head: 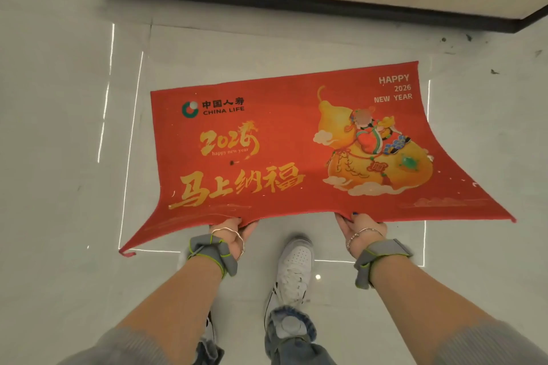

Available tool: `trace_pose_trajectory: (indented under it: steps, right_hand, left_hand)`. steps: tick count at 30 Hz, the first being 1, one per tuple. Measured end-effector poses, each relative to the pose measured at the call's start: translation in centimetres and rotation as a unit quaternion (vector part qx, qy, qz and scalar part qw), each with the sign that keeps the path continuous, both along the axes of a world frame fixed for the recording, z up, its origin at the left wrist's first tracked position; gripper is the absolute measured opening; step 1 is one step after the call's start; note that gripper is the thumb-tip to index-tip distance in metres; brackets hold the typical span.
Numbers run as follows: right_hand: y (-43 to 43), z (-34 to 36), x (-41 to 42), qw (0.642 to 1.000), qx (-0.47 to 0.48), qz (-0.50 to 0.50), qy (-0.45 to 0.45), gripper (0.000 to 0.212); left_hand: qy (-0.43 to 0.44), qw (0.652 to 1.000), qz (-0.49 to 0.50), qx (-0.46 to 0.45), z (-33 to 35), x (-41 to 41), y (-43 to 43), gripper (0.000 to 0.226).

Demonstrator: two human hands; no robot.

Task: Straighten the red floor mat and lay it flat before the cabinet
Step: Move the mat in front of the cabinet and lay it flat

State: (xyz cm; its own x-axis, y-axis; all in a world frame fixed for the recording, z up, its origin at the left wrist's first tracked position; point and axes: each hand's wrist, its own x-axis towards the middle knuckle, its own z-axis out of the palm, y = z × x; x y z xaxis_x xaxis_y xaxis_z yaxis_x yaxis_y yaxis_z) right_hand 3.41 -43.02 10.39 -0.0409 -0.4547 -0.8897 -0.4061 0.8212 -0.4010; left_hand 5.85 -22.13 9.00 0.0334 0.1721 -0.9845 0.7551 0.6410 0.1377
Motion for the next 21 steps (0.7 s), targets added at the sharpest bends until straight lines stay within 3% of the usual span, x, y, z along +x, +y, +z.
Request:
trace_pose_trajectory:
  steps: [5, 10, 21]
  right_hand:
    - [-1.7, 0.2, 1.3, 0.994, 0.079, 0.028, 0.067, 0.049]
    - [-2.0, 0.8, 3.3, 0.998, 0.054, 0.03, 0.025, 0.058]
    - [-2.1, 2.9, 7.9, 0.998, 0.044, 0.004, -0.034, 0.057]
  left_hand:
    - [-0.028, 0.999, -0.018, 0.038, 0.7, 2.6, -0.5, 0.047]
    - [-0.073, 0.995, -0.024, 0.07, 1.9, 5.9, -1.4, 0.053]
    - [-0.121, 0.986, -0.095, 0.062, 5.2, 14.4, -2.4, 0.051]
